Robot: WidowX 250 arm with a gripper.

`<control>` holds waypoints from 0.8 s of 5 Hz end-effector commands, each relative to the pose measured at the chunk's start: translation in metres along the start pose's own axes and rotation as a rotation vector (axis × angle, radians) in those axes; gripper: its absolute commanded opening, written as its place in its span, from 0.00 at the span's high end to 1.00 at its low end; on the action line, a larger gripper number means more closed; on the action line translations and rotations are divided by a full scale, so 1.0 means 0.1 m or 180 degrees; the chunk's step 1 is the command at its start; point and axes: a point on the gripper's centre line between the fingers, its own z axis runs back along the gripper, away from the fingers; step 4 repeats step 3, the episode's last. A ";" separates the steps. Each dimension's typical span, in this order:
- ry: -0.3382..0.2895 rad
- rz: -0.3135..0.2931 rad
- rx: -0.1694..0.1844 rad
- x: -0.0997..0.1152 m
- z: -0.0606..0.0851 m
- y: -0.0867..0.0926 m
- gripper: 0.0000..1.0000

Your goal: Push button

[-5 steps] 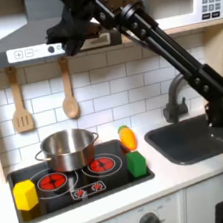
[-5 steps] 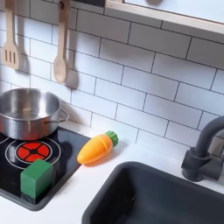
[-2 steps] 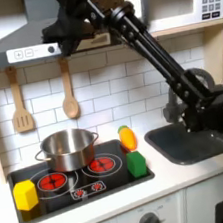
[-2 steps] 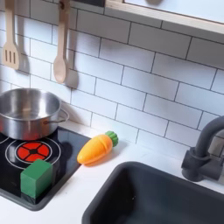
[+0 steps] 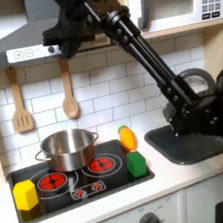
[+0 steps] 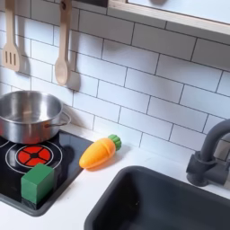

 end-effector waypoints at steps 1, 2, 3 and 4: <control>0.0087 -0.0021 0.0021 0.01 -0.06 -0.04 1.00; 0.0104 -0.0031 0.0036 -0.01 -0.08 -0.05 1.00; 0.0199 -0.0024 0.0054 -0.04 -0.11 -0.03 1.00; 0.0199 -0.0024 0.0054 -0.04 -0.11 -0.03 1.00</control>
